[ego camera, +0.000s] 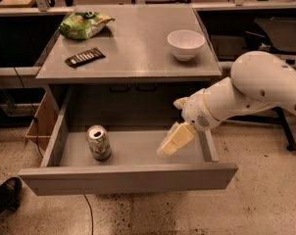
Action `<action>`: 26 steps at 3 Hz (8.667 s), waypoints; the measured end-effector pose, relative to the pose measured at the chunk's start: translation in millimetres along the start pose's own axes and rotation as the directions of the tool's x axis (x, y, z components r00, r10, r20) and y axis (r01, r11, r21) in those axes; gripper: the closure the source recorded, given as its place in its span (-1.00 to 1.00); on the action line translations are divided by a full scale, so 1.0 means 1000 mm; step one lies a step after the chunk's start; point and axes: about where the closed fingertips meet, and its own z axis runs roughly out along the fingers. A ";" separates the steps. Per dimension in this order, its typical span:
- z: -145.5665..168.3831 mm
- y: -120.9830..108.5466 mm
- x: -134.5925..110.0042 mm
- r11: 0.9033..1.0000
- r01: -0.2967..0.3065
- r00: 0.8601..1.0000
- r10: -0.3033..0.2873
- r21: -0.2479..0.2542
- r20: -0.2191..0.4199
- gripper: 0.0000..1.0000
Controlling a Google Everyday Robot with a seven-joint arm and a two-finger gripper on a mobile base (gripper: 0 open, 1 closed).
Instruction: Pick 7up can from top drawer and place on counter
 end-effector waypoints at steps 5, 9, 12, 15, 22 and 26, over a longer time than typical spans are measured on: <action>0.206 -0.021 -0.064 1.000 -0.017 0.943 0.023 -0.020 0.333 -1.00; 0.245 -0.010 -0.084 0.995 -0.054 0.916 0.082 -0.081 0.394 -1.00; 0.261 -0.011 -0.091 0.995 -0.052 0.858 0.087 -0.082 0.507 -0.24; 0.151 -0.001 -0.121 0.997 -0.006 0.814 -0.041 0.080 0.580 1.00; 0.039 -0.232 -0.236 0.931 -0.171 0.743 -0.092 0.321 0.663 1.00; 0.072 -0.258 -0.218 0.935 -0.203 0.782 -0.023 0.290 0.623 -0.93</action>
Offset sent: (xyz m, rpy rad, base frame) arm 0.0802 0.1079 -0.0856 0.2826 -0.0778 -0.0173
